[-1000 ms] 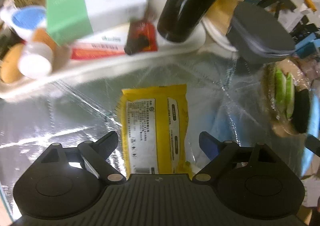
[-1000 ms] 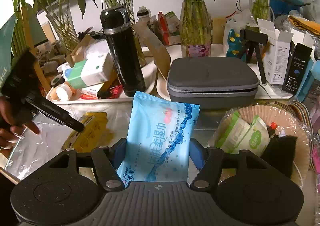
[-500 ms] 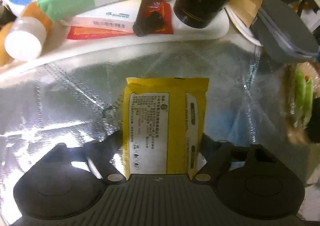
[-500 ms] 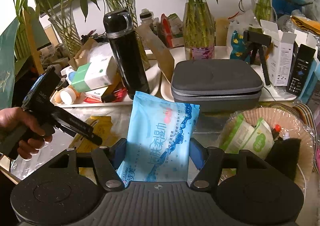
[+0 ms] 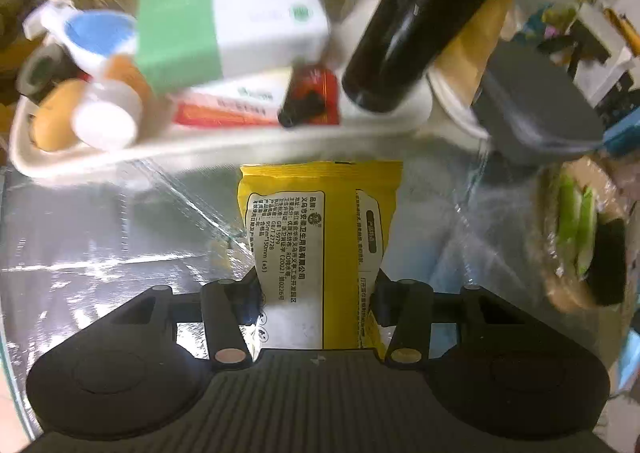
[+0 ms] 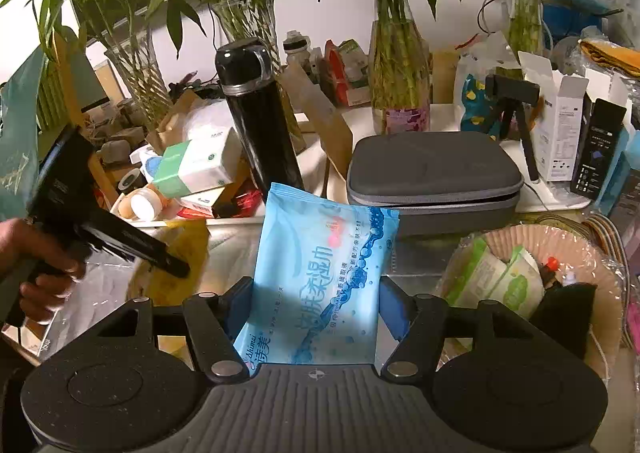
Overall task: Organize soft objects
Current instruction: 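Carry both packets over the cardboard box and open both tools to drop them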
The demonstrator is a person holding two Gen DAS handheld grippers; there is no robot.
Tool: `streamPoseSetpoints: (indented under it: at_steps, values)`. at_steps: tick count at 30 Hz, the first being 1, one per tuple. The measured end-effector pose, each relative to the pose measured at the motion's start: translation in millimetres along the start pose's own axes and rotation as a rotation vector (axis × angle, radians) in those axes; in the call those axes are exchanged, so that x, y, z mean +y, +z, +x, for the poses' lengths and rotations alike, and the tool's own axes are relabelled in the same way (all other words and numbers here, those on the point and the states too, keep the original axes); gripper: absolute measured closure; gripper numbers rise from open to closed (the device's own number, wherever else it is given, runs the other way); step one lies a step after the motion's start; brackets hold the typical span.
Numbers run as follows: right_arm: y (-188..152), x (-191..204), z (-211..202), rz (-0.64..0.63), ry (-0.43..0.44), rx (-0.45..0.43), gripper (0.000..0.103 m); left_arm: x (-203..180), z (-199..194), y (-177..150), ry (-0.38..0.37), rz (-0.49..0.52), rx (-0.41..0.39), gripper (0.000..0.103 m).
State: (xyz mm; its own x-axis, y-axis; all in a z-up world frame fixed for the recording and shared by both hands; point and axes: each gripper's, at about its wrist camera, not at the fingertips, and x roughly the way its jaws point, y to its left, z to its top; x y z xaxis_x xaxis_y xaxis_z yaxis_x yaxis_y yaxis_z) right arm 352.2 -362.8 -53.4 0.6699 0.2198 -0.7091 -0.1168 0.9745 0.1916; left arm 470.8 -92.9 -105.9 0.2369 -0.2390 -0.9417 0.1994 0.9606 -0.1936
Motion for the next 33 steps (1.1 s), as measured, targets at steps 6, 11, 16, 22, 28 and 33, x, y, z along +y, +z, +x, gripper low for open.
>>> streamPoseSetpoints:
  at_steps: [6,11,16,22,28,33]
  values:
    - [-0.8,9.8,-13.9,-0.067,0.005,-0.003,0.035,-2.6,-50.6,-10.8,0.012,0.001,-0.083,0.054]
    - [-2.2,22.8,-31.6,-0.103,0.025,-0.005,0.035,-8.4,-82.1,-19.9,0.01,0.005,-0.142,0.054]
    - [-0.1,36.8,-52.1,-0.124,0.034,-0.011,0.035,-13.3,-115.7,-36.4,-0.002,0.012,-0.186,0.054]
    - [-1.5,54.4,-84.1,-0.146,0.049,-0.032,0.035,-20.6,-149.4,-63.7,-0.014,0.027,-0.229,0.054]
    - [-7.5,71.1,-110.8,-0.174,0.071,-0.043,0.035,-23.0,-180.0,-93.4,-0.046,0.038,-0.255,0.054]
    - [-14.0,81.1,-128.8,-0.181,0.082,-0.054,0.035,-22.8,-195.2,-117.9,-0.063,0.035,-0.25,0.054]
